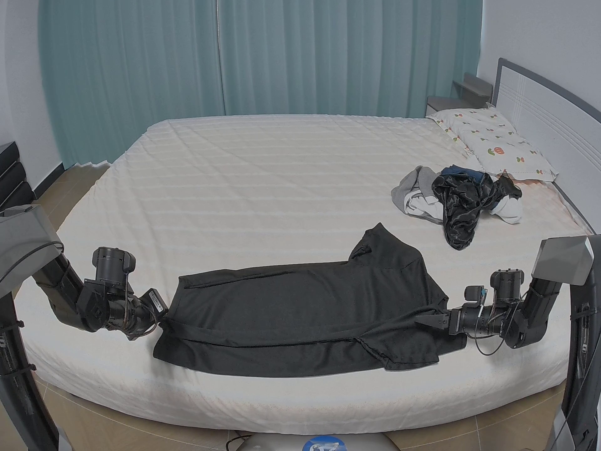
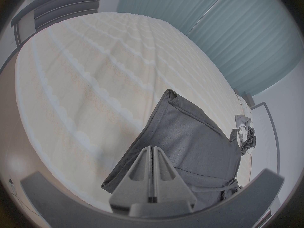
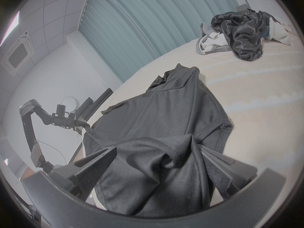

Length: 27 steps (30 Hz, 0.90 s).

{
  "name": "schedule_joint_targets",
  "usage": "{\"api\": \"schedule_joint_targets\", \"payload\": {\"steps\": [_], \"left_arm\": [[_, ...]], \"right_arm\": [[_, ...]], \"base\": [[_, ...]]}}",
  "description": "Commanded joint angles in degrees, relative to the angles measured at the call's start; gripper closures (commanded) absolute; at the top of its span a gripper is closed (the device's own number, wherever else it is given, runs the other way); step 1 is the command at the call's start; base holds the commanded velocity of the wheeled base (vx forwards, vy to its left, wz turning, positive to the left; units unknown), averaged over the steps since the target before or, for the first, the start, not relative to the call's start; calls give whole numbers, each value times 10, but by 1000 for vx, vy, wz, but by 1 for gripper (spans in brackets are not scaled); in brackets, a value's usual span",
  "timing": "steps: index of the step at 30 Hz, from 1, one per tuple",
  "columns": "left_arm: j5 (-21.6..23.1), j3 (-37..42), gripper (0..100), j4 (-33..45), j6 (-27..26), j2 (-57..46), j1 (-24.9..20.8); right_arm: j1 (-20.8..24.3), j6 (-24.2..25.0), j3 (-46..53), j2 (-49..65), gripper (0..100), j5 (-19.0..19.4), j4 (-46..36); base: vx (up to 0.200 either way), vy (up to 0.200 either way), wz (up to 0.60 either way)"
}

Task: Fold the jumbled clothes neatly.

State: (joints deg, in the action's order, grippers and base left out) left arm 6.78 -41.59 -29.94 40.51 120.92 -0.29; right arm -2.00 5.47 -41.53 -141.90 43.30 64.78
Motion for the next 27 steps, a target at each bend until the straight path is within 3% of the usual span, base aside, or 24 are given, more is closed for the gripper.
{"api": "schedule_joint_targets", "payload": {"steps": [1,2,13,27], "left_arm": [[3,-1,100,0,2,-1,0],[4,-1,100,0,2,-2,0],[5,2,100,0,1,-2,0],[1,29,100,1,-5,-51,16]], "right_arm": [[1,0,1,-2,0,0,0],[2,0,2,-2,100,0,0],[-2,6,22,8,100,-1,38],[-20,28,132,69,100,6,109]], "base": [[0,0,0],[0,0,0],[0,0,0],[0,0,0]]}}
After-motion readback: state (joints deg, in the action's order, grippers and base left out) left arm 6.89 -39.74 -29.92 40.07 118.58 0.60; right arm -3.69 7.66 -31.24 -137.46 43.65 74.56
